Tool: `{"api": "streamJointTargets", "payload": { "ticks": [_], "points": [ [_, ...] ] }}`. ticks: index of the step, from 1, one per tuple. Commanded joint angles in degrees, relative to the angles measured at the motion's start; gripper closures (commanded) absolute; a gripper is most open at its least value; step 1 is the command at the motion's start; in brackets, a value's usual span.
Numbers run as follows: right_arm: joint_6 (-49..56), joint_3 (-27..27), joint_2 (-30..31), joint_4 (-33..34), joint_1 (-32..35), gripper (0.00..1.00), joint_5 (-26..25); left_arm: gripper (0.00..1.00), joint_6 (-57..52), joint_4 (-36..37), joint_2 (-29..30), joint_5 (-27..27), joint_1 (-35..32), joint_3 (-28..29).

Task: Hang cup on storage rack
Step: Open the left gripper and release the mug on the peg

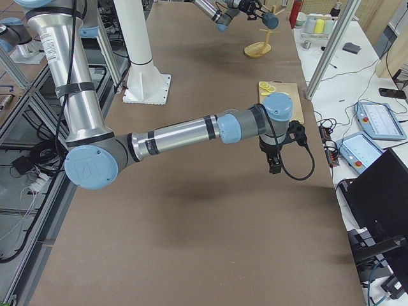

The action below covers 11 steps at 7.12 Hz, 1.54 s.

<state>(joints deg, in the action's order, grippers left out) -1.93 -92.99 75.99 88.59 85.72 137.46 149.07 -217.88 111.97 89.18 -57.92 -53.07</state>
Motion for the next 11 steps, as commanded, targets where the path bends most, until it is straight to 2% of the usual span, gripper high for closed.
{"api": "streamJointTargets", "payload": {
  "ticks": [1,4,5,6,8,10,11],
  "points": [
    [-0.1,0.0,-0.4,0.0,-0.2,0.00,0.0,0.02,0.3,1.3,0.0,0.3,-1.4,0.1],
    [-0.1,0.1,-0.8,0.1,-0.5,0.00,-0.1,0.02,3.6,1.3,-0.3,4.0,-6.3,-1.1],
    [-0.1,0.1,-0.8,0.1,-0.6,0.00,0.0,0.02,5.1,1.3,-2.4,6.2,-8.5,-2.8],
    [-0.1,0.2,-0.8,0.1,-0.7,0.00,-0.1,0.02,7.4,1.5,-3.7,8.3,-10.4,-6.1],
    [-0.1,0.3,-0.8,0.1,-1.2,0.00,-0.1,0.02,8.3,5.1,-11.0,11.9,-11.8,-16.2],
    [-0.1,0.4,-0.8,0.1,-1.2,0.00,-0.1,0.02,8.3,5.8,-16.9,14.1,-12.8,-23.0],
    [-0.1,0.3,-0.8,0.1,-1.2,0.00,-0.1,0.02,8.3,6.0,-19.4,15.7,-15.4,-26.4]
  ]
}}
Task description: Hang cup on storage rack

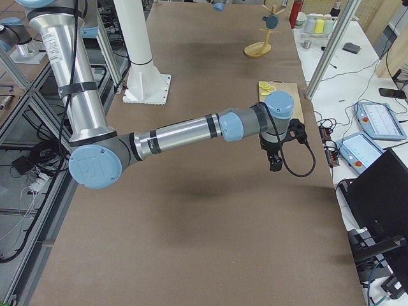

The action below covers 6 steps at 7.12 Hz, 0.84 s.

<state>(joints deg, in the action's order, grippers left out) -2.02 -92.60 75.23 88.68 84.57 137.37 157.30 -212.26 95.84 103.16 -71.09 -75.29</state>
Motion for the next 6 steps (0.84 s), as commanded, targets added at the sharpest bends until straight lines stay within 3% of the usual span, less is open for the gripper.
{"api": "streamJointTargets", "payload": {
  "ticks": [1,2,3,5,6],
  "points": [
    [0.1,-0.2,0.2,0.0,0.0,0.00,0.0,0.02,-0.6,1.1,-4.5,2.4,-6.8,-5.9],
    [0.0,-0.1,0.3,0.0,0.0,0.00,0.0,0.02,-2.0,4.0,-4.0,4.8,-14.3,-7.5],
    [0.1,0.1,0.3,0.0,0.0,0.00,0.0,0.02,-13.7,8.1,-4.4,7.9,-19.6,-10.3],
    [0.1,0.4,0.4,0.0,0.0,0.00,-0.1,0.02,-39.5,19.9,-8.0,7.9,-23.8,-17.1],
    [0.1,0.4,0.4,0.0,0.0,0.00,-0.1,0.02,-50.6,21.0,-9.5,6.8,-26.4,-17.2]
  ]
}}
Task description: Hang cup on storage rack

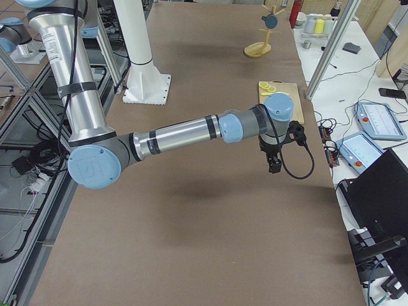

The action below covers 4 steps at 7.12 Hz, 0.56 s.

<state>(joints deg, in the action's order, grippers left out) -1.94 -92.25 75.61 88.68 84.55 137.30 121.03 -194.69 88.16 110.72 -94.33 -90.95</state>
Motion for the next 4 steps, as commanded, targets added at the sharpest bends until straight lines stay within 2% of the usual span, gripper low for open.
{"api": "streamJointTargets", "payload": {
  "ticks": [1,2,3,4],
  "points": [
    [0.0,0.1,0.1,0.0,0.0,0.00,0.0,0.02,-27.4,4.6,-3.4,-5.5,-3.3,-1.3],
    [-0.1,0.2,0.3,0.0,0.0,0.00,-0.5,0.02,-37.5,5.8,-4.5,-10.4,-3.2,-1.3],
    [-0.1,0.4,0.8,0.0,0.1,0.00,-1.3,0.02,-45.8,6.3,-5.6,-11.7,-3.2,-1.0],
    [0.0,0.2,1.5,0.0,0.4,0.00,-1.4,0.02,-58.6,9.2,-6.3,-11.9,-3.4,-1.6]
  ]
}}
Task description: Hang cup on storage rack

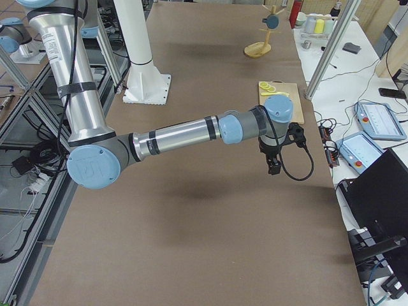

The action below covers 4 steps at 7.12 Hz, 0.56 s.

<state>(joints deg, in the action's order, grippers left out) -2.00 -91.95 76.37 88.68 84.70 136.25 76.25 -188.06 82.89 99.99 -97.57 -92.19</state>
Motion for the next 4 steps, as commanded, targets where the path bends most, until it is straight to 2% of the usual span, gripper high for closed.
{"api": "streamJointTargets", "payload": {
  "ticks": [1,3,4],
  "points": [
    [0.1,0.0,1.4,-0.1,0.6,0.00,-0.4,0.02,-25.2,7.3,-1.2,-4.8,-0.2,-0.4],
    [-0.1,0.1,3.3,0.0,1.2,0.00,-0.3,0.02,-32.5,16.6,-3.0,-6.0,-0.3,-0.6],
    [-2.5,0.0,4.6,0.0,1.9,0.00,-0.3,0.02,-37.4,23.6,-3.6,-3.0,-0.3,-1.1]
  ]
}}
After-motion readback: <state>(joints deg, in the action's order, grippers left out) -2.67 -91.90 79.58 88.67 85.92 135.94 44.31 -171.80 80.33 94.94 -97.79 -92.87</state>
